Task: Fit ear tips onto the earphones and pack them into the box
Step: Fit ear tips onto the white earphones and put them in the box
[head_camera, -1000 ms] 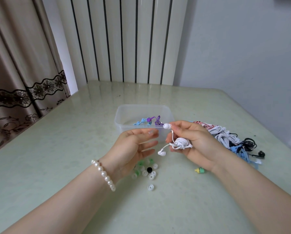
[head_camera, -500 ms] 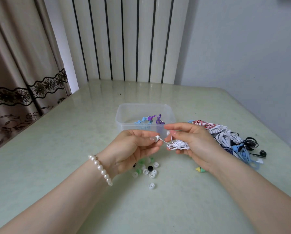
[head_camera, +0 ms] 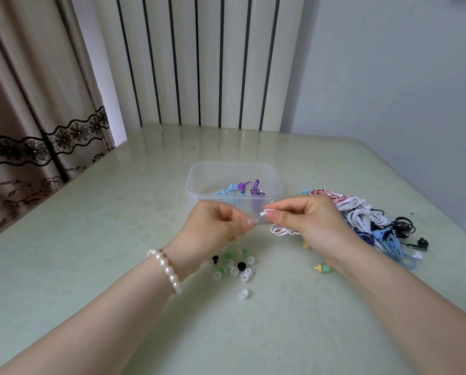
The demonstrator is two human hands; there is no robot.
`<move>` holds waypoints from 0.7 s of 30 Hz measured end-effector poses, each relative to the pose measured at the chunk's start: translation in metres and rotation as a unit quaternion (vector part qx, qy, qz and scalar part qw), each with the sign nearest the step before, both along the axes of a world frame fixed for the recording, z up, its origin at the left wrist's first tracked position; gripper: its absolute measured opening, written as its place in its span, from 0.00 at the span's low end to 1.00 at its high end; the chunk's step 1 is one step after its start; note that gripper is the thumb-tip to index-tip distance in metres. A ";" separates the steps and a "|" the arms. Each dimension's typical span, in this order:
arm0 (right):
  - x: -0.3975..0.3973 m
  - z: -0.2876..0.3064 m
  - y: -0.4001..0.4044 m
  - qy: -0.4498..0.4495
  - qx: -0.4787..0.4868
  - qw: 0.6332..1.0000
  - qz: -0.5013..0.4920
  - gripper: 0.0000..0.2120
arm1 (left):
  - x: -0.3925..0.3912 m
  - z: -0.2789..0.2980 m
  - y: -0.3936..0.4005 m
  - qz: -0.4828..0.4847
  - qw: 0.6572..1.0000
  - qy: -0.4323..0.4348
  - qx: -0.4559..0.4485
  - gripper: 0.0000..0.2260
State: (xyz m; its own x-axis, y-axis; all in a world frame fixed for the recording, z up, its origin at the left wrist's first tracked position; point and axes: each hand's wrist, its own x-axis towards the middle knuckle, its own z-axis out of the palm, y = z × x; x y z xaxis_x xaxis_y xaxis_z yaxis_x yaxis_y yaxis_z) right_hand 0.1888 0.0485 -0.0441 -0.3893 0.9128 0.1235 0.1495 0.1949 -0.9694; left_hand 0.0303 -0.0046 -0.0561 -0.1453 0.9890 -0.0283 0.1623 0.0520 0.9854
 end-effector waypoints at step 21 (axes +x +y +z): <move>0.001 0.000 0.000 -0.025 -0.019 0.999 -0.013 0.04 | 0.001 -0.003 0.000 0.036 0.995 0.091 0.032 0.05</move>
State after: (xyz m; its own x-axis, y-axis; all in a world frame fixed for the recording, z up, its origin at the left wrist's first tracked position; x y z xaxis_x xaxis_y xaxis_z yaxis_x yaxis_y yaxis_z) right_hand 0.1896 0.0482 -0.0441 -0.3705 0.9263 0.0688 0.2031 0.1530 -0.9671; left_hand 0.0316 -0.0051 -0.0589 -0.2122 0.9749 0.0672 0.3363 0.0083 0.9417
